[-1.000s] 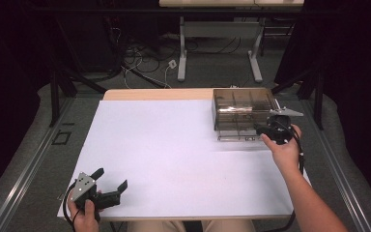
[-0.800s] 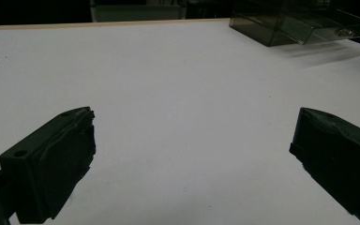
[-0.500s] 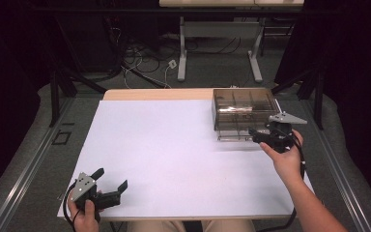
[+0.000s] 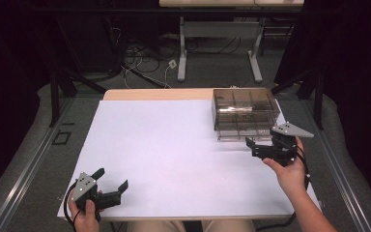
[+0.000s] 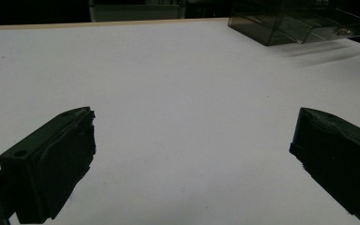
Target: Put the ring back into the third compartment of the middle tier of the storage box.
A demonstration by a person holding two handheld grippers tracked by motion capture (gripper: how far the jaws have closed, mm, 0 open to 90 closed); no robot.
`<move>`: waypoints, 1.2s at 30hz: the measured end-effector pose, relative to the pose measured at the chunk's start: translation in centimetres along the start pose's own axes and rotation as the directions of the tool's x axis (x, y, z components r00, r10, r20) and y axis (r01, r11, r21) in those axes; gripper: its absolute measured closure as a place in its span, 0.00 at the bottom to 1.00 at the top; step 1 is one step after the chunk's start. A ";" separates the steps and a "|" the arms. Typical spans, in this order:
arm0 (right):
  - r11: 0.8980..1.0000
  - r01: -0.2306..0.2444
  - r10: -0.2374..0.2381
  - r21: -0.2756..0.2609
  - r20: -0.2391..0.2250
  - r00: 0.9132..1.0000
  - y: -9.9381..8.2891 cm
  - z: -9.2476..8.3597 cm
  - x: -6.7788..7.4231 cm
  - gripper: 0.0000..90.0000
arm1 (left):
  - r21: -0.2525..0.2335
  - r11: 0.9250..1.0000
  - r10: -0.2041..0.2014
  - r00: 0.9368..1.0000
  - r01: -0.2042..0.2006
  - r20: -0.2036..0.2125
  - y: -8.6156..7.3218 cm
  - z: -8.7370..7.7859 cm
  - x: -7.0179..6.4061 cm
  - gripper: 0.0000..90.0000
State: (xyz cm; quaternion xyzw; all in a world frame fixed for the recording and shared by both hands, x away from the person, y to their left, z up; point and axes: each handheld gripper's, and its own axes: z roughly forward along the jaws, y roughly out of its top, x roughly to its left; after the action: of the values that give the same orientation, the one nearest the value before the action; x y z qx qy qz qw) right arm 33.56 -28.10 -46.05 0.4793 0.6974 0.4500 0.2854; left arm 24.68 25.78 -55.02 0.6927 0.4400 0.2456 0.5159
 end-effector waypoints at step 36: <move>0.999 -0.016 0.018 -0.040 0.041 0.999 -9.0 -3.2 2.9 0.00 | -0.015 1.000 0.003 1.000 -0.003 0.001 0.2 -0.2 -0.3 0.00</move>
State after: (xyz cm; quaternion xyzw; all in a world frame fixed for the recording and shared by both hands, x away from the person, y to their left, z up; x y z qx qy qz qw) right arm 26.15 -27.79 -52.70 0.4887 0.6782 0.4559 0.3055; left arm 24.41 25.57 -54.77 0.6897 0.4368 0.2495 0.5208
